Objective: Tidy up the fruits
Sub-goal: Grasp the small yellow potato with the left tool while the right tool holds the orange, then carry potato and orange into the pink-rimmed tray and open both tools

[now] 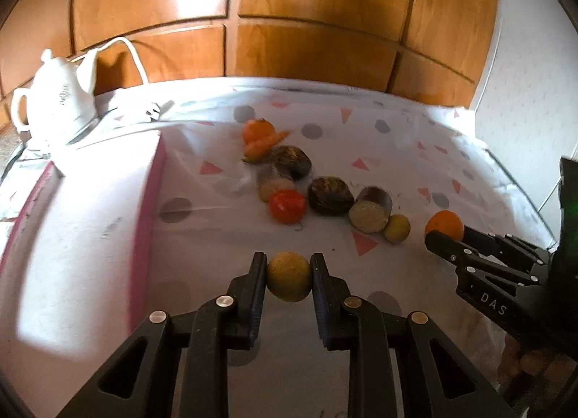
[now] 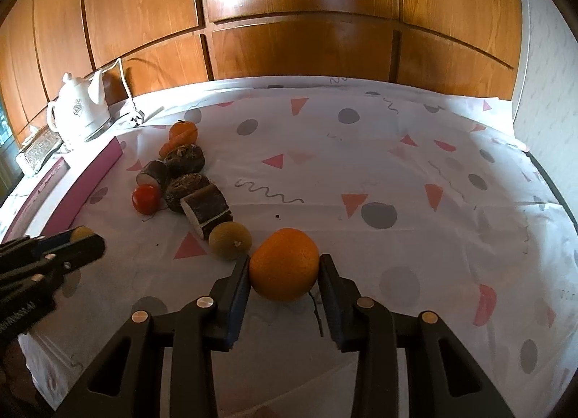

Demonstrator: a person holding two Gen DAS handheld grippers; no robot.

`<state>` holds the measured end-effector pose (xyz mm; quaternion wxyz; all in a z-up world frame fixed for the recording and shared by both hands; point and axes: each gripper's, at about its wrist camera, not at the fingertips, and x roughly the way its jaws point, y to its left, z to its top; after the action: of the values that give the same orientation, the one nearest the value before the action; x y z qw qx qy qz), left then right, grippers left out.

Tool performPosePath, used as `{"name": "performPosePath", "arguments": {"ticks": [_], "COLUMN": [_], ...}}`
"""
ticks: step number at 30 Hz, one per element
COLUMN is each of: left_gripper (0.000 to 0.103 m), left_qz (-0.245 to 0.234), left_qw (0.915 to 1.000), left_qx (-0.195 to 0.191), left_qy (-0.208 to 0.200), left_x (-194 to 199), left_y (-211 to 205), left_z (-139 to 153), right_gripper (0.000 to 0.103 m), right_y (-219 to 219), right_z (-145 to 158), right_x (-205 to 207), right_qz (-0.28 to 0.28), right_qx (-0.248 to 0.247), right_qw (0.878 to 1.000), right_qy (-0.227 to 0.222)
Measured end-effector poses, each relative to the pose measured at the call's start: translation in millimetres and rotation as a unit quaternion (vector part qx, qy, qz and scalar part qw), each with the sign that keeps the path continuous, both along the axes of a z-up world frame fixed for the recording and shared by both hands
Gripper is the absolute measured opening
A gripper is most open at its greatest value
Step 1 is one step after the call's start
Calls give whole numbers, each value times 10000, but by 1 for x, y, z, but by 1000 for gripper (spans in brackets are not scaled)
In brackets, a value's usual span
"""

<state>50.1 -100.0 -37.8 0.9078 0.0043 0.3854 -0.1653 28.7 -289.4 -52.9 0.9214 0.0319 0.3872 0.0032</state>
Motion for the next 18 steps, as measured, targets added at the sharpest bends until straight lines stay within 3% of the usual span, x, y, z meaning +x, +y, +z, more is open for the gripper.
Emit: {"name": "performPosePath", "arguments": {"ticks": [7, 18], "left_gripper": [24, 24], "left_qz": [597, 1540], "left_qw": [9981, 9880], "left_qx": [-127, -61], "left_qy": [-81, -39], "left_x": [-3, -3], "left_y": [44, 112], "left_z": [16, 18], "right_gripper": [37, 37], "right_y": [18, 104], "right_z": [20, 41], "right_x": [-4, 6], "right_qz": [173, 1338], "right_qx": [-125, 103], "right_qw": [9996, 9904], "right_qy": [-201, -328]}}
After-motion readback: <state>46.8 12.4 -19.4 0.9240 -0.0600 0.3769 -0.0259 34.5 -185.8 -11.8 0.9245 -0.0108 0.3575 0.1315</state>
